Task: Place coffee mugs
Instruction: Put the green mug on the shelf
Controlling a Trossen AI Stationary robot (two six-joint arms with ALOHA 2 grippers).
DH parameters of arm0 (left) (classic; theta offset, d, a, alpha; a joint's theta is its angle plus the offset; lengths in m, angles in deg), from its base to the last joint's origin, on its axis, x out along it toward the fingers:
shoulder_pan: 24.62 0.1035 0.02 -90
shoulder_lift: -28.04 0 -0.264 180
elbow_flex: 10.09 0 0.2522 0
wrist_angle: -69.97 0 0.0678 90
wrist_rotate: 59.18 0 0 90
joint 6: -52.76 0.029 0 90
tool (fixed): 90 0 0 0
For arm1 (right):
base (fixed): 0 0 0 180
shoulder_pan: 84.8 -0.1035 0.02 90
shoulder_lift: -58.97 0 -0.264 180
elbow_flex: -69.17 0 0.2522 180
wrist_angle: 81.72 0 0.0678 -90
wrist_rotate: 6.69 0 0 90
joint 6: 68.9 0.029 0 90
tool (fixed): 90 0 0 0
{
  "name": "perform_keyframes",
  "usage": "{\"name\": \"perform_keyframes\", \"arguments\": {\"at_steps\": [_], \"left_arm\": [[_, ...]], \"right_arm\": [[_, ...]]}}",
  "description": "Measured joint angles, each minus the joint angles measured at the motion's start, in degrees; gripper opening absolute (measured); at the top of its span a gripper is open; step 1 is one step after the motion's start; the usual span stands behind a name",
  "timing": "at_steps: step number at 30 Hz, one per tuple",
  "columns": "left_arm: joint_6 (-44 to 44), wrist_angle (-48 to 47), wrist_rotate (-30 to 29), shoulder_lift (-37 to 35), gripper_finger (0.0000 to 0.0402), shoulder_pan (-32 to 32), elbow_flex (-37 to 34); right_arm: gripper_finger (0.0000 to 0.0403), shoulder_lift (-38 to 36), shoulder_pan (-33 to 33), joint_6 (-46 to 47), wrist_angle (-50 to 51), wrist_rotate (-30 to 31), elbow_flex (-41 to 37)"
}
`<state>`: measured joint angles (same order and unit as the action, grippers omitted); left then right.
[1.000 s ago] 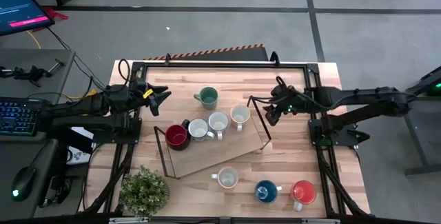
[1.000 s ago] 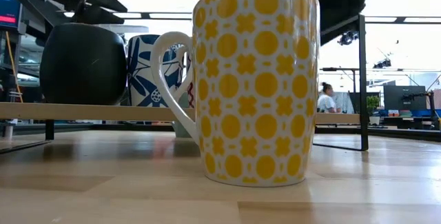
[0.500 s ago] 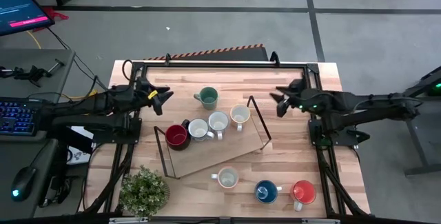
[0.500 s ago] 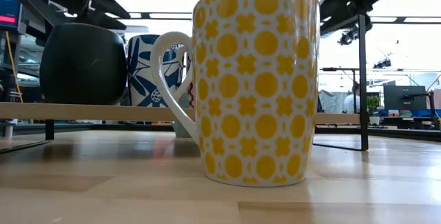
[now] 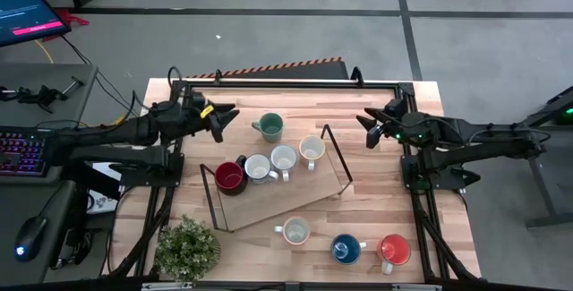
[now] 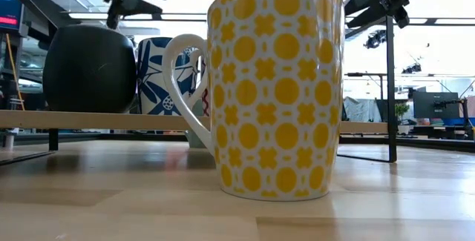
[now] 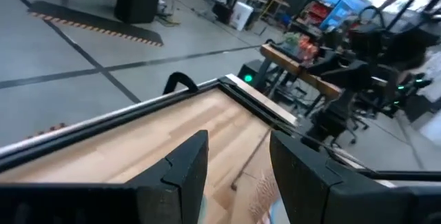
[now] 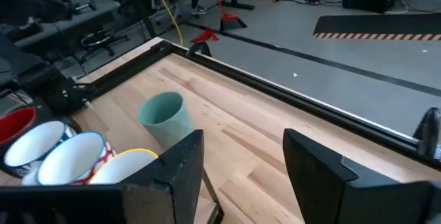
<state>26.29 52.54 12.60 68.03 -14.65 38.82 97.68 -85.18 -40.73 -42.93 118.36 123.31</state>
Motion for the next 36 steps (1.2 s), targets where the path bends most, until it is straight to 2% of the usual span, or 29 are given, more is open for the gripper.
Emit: {"name": "perform_keyframes", "arguments": {"at_steps": [9, 14, 23, 29, 36], "left_arm": [[8.8, -7.5, 9.7, 14.1, 0.0147, 7.5, 13.0], [12.1, -14.4, 11.8, 20.5, 0.0147, 10.4, 17.0], [11.6, -16.3, 13.8, 27.9, 0.0147, 13.4, 17.7], [8.6, -16.3, 21.0, 33.8, 0.0147, 15.8, 17.7], [8.6, -16.1, 21.4, 39.4, 0.0147, 16.6, 18.4]], "right_arm": [[0.0178, 1.2, 0.0, 1.7, 1.0, -3.7, 0.0], [0.0178, 1.9, 0.0, 4.4, 3.8, -4.2, 0.0], [0.0178, 2.3, 0.0, 6.5, 6.5, -4.2, 0.0], [0.0178, 2.3, 0.0, 6.5, 6.5, -4.0, 0.0], [0.0178, 2.3, 0.0, 6.5, 6.5, -4.0, 0.0]]}}
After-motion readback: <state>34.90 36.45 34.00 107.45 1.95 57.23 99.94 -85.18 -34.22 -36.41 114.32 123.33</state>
